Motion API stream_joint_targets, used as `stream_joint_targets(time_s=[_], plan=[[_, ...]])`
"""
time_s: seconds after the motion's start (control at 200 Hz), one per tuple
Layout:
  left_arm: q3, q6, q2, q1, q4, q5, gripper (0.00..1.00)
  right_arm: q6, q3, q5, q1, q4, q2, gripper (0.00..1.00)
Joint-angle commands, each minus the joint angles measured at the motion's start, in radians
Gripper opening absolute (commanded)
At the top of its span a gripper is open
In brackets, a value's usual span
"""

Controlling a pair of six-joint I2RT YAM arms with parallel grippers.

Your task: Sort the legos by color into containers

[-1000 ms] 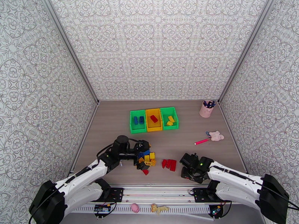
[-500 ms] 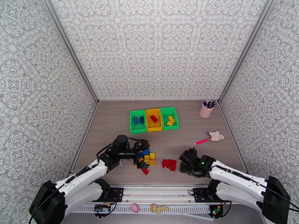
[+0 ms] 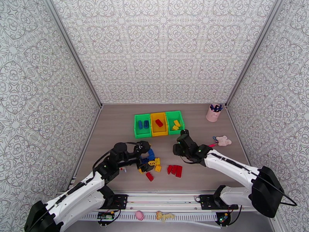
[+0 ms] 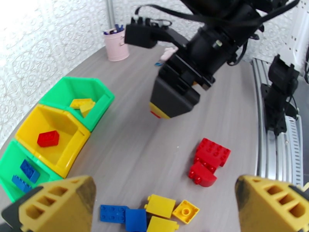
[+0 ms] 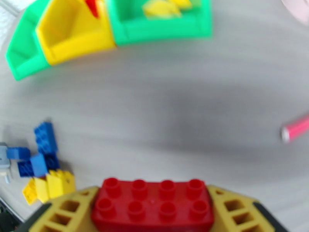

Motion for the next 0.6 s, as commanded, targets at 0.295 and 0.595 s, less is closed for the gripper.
stream_joint_targets(time_s=[0.295, 0.595], plan=[[-0.009, -0.107, -0.011, -0.003, -0.002, -0.184, 1.0, -0.394, 0.341, -0.083, -0.083, 0.265, 0.343, 0.56], [-0.028, -0.08, 0.001, 0.006, 0.031, -0.18, 1.0, -0.527, 0.626, -0.148, -0.09, 0.256, 0.625, 0.57]])
